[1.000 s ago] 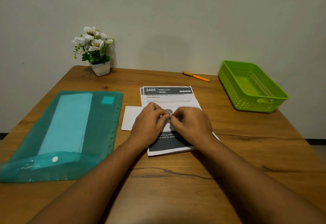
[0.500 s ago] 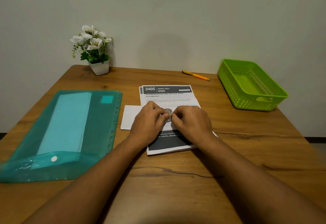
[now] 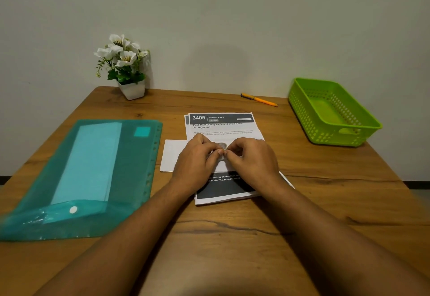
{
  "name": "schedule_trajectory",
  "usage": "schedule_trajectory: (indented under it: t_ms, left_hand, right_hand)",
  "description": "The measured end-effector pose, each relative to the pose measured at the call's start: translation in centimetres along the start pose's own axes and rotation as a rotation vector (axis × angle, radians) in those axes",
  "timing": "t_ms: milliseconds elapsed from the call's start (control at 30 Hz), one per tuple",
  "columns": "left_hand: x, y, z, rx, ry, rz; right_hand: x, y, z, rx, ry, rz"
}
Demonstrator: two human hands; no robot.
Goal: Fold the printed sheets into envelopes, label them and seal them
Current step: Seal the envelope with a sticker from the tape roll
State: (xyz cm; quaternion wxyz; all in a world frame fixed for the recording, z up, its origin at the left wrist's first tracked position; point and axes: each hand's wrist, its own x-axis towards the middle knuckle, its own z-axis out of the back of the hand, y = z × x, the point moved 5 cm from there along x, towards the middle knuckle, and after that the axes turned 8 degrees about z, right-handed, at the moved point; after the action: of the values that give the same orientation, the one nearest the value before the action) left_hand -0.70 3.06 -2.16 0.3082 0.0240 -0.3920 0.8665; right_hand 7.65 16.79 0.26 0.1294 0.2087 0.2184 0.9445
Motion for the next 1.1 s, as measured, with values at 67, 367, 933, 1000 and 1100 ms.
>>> schedule_trajectory:
  t_ms: [67,367,933,1000,1100]
  left_hand:
    - [0.0,0.0,0.0,0.005,-0.004,-0.003]
    - [-0.1,-0.1,0.0,0.027,-0.029,0.004]
    - [-0.2,-0.4,0.2,0.051,-0.017,0.003]
    - [-0.2,-0.5,0.2,0.045,-0.016,0.005]
    - [-0.2,-0.5,0.3,0.036,-0.030,0.014]
  right_hand:
    - [0.1,0.1,0.0,0.001,0.003,-0.007]
    - [-0.3,0.7,-0.2,-0.009,-0.042,-0.043]
    - [0.2,0.9,-0.9,0.009,0.002,0.022]
    - [0.3,0.5,-0.7,0.053,-0.012,0.015]
    - [0.4,0.0,-0.4,0.106,-0.015,0.006]
